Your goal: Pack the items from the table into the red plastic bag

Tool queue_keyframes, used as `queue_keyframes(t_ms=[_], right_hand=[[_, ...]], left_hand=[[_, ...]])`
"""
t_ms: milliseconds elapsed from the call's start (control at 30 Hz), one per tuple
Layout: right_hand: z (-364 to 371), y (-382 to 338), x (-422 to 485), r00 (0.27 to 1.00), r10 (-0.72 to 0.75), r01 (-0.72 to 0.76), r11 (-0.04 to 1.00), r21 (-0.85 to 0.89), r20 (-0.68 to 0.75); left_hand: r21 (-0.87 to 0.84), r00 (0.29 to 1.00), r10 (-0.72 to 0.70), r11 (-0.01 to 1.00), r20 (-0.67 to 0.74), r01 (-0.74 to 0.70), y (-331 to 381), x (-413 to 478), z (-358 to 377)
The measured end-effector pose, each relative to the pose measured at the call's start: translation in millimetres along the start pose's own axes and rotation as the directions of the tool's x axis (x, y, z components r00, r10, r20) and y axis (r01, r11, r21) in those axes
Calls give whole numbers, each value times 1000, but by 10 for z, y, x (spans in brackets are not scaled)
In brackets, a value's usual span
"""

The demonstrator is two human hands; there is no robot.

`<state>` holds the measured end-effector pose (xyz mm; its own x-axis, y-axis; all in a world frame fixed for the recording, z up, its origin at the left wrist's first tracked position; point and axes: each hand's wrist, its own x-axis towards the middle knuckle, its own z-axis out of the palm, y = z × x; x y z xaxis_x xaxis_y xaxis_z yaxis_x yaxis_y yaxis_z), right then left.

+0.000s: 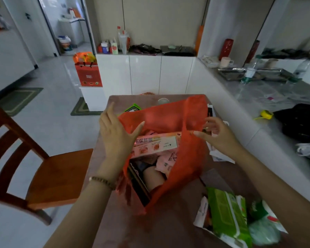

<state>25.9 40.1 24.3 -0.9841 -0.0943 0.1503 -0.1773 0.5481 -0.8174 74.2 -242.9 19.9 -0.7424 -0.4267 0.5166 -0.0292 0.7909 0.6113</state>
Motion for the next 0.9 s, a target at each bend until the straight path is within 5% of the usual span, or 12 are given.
queue_keyframes(t_ms=[167, 300, 433, 667, 767, 900], right_hand=[[-106, 154, -245, 998, 15, -18, 998, 62, 59], [-216, 434, -470, 990, 72, -83, 993, 84, 123], [-457, 785, -689, 976, 147, -165, 980, 109, 160], [-879, 1272, -1183, 919, 233, -263, 963, 56, 317], [-958, 1460, -1433, 915, 220, -248, 968, 41, 337], [-905, 1787, -1749, 934, 218, -234, 972, 23, 282]], left_hand=[[-66, 958, 262, 965, 117, -255, 228, -270, 198], [-204, 967, 182, 968, 179, -144, 304, -603, 399], [-333, 997, 82, 940, 15, -72, 542, -979, 416], [-353, 979, 198, 913, -47, -202, 1062, -1758, 624], [-361, 943, 209, 927, 259, -106, 1177, -2130, 848], [-18, 620, -116, 979, 776, 205, 1087, -2608, 1344]])
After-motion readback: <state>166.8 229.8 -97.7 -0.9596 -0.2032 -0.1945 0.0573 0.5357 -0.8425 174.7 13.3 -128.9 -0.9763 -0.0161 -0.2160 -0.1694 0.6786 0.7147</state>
